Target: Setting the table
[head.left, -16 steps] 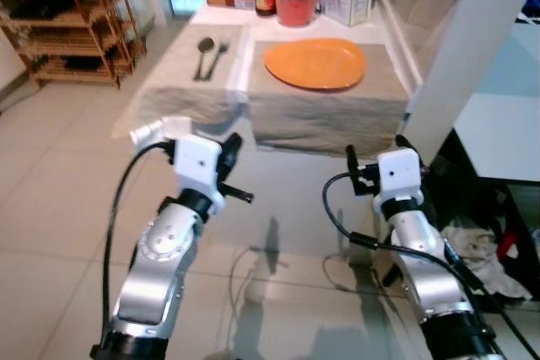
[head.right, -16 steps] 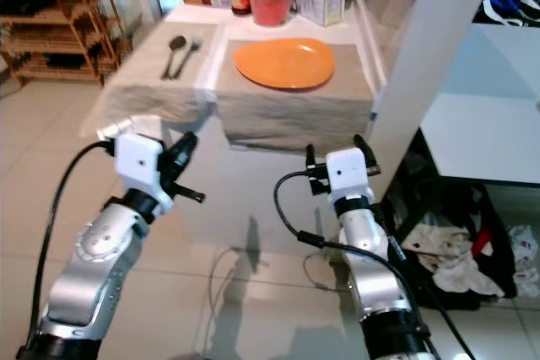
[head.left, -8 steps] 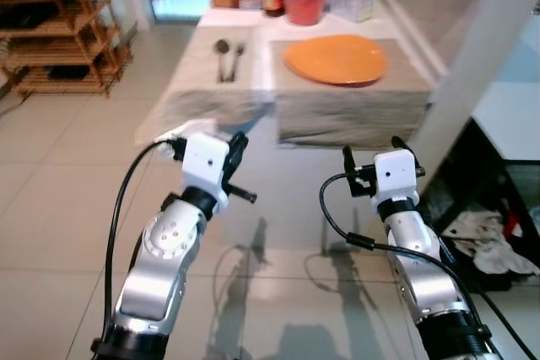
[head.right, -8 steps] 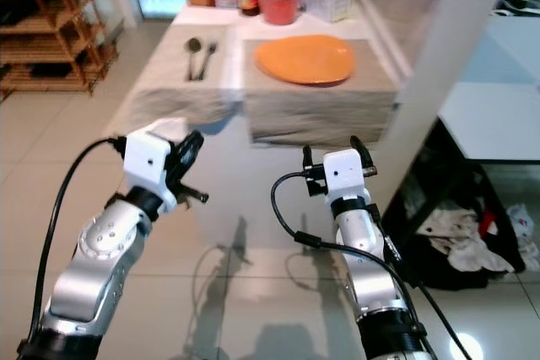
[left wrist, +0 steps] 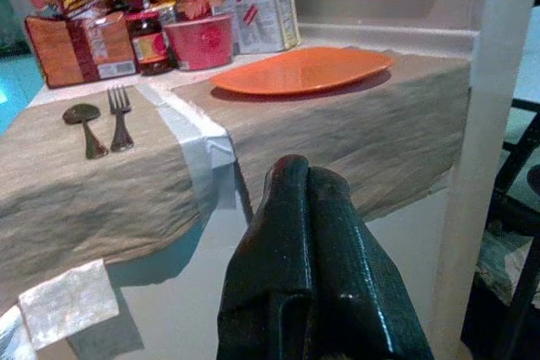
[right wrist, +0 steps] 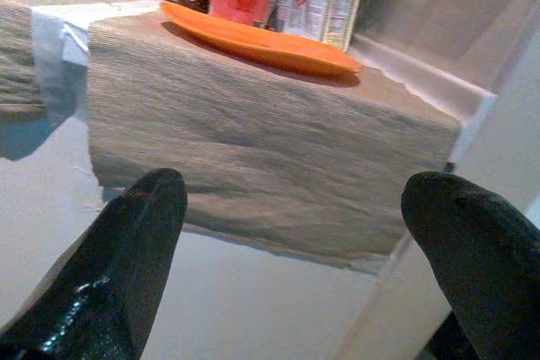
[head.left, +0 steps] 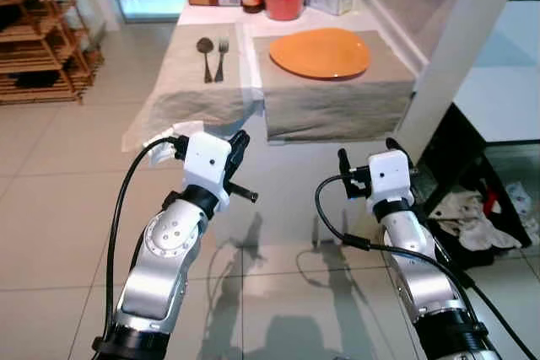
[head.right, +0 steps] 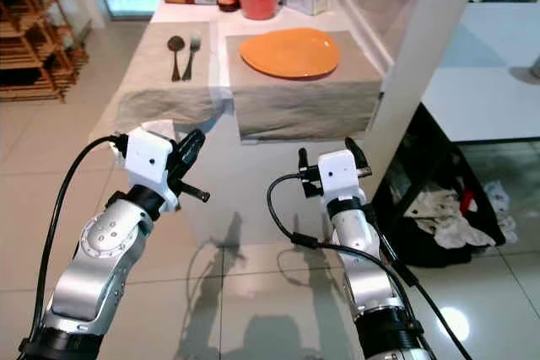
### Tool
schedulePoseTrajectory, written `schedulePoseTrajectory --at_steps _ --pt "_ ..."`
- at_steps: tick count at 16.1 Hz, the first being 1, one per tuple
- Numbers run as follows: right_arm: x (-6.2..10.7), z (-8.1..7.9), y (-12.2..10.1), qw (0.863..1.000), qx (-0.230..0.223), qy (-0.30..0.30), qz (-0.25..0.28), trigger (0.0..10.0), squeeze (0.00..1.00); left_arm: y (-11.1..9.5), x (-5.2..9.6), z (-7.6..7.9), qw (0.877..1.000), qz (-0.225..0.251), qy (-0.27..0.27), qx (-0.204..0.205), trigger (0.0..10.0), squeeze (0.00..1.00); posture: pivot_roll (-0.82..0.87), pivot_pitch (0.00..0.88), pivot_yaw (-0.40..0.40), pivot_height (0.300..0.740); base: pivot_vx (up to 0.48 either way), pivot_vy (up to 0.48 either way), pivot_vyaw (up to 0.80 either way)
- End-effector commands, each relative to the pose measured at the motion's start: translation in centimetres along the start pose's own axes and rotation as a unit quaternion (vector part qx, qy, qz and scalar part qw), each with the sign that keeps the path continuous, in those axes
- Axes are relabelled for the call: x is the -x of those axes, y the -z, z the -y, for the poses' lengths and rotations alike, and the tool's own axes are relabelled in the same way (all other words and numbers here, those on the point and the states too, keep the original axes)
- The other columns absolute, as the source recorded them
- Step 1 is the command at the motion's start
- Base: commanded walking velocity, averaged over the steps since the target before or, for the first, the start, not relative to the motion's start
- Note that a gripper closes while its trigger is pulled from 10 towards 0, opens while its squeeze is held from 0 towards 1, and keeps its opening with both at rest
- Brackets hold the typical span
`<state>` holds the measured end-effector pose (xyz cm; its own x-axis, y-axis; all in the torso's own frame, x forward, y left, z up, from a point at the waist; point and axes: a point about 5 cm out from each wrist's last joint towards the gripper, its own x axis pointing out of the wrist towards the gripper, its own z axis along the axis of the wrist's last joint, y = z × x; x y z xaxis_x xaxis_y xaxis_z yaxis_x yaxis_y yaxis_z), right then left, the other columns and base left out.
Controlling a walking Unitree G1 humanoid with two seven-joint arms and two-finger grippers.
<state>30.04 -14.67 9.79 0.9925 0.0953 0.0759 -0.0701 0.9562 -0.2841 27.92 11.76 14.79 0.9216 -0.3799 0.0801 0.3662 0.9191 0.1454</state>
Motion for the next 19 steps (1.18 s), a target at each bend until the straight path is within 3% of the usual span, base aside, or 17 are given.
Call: schedulePoseTrajectory --at_steps 1,4,8,13,19 --pt "-0.4 -0.1 -0.4 1.0 0.003 -0.006 0.009 10.0 0.0 0.0 -0.1 -0.1 1.0 0.005 0.001 -0.006 0.0 0.0 0.0 0.0 0.035 0.74 0.48 0.0 0.0" --pt "-0.5 -0.3 -0.5 1.0 0.007 -0.011 0.011 10.0 0.0 -0.1 -0.1 0.0 1.0 0.012 0.011 -0.009 0.0 0.0 0.0 0.0 0.038 0.74 0.48 0.0 0.0" --pt "-0.6 -0.2 -0.9 1.0 0.001 -0.005 0.024 10.0 0.0 -0.4 -0.3 0.2 1.0 0.022 0.013 -0.004 0.0 0.0 0.0 0.0 0.037 0.74 0.48 0.0 -0.73" --pt "-0.9 0.0 -1.4 0.999 0.012 -0.001 0.037 10.0 0.0 -1.0 -0.6 0.8 0.999 0.04 0.024 -0.001 0.0 0.0 0.0 0.0 0.034 0.74 0.48 0.0 0.0" --pt "-1.1 0.1 -3.0 0.996 0.024 0.002 0.084 10.0 0.0 -1.2 -1.0 0.6 0.999 0.044 0.012 0.003 0.0 0.0 -0.01 0.0 0.032 0.74 0.0 0.0 0.0"
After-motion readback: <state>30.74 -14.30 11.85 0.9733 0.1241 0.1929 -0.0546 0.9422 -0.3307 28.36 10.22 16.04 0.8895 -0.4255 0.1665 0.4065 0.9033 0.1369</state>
